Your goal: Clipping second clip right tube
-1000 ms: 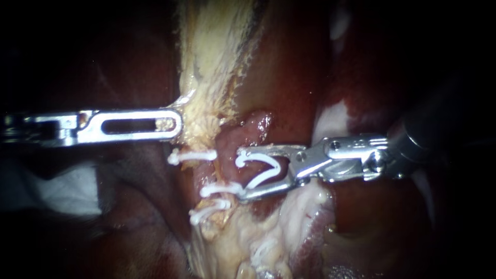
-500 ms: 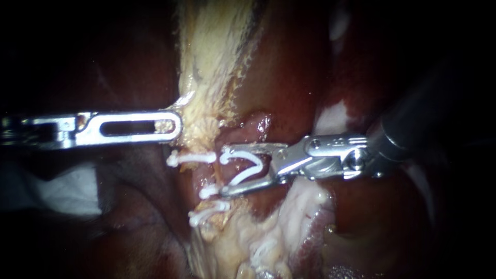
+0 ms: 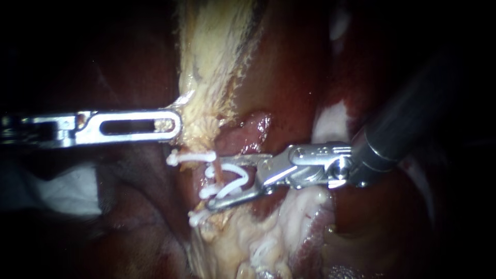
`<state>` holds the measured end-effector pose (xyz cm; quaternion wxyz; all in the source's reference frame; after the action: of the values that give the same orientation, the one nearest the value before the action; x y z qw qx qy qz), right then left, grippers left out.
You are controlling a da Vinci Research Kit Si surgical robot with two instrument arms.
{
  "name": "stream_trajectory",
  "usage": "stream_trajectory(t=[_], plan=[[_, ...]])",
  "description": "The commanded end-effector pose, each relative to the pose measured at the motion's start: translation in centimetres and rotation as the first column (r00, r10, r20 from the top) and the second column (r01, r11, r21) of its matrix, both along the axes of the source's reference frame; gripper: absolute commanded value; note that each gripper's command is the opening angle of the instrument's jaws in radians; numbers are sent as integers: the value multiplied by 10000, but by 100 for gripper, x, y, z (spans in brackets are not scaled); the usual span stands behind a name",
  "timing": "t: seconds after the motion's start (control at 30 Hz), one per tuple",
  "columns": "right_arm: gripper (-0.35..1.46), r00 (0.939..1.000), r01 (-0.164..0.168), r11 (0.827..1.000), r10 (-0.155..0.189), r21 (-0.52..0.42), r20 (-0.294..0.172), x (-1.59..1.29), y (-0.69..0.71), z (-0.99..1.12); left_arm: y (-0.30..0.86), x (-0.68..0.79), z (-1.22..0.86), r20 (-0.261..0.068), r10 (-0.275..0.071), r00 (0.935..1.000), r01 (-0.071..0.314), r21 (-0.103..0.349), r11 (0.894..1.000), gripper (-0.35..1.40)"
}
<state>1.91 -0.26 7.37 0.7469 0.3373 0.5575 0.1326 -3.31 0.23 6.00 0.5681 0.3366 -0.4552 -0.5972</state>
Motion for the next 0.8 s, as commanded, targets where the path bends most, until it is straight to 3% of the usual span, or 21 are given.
stream_trajectory(t=[0.03,0.23,0.5,0.8], plan=[[59,10000,29,10000,-29,40,-71,1,-1,-2,0,0,1,7,2,10000,-2,3,10000,-35],[58,9991,216,9992,-204,332,-360,5,-3,-4,2,1,3,8,2,10000,-2,3,10000,-35],[58,9986,223,9984,-197,516,-495,15,-5,-1,3,0,4,3,-5,10000,5,3,10000,-35],[54,9963,594,9957,-547,710,-658,29,-13,6,3,-1,5,1,-8,10000,8,3,10000,-35]])
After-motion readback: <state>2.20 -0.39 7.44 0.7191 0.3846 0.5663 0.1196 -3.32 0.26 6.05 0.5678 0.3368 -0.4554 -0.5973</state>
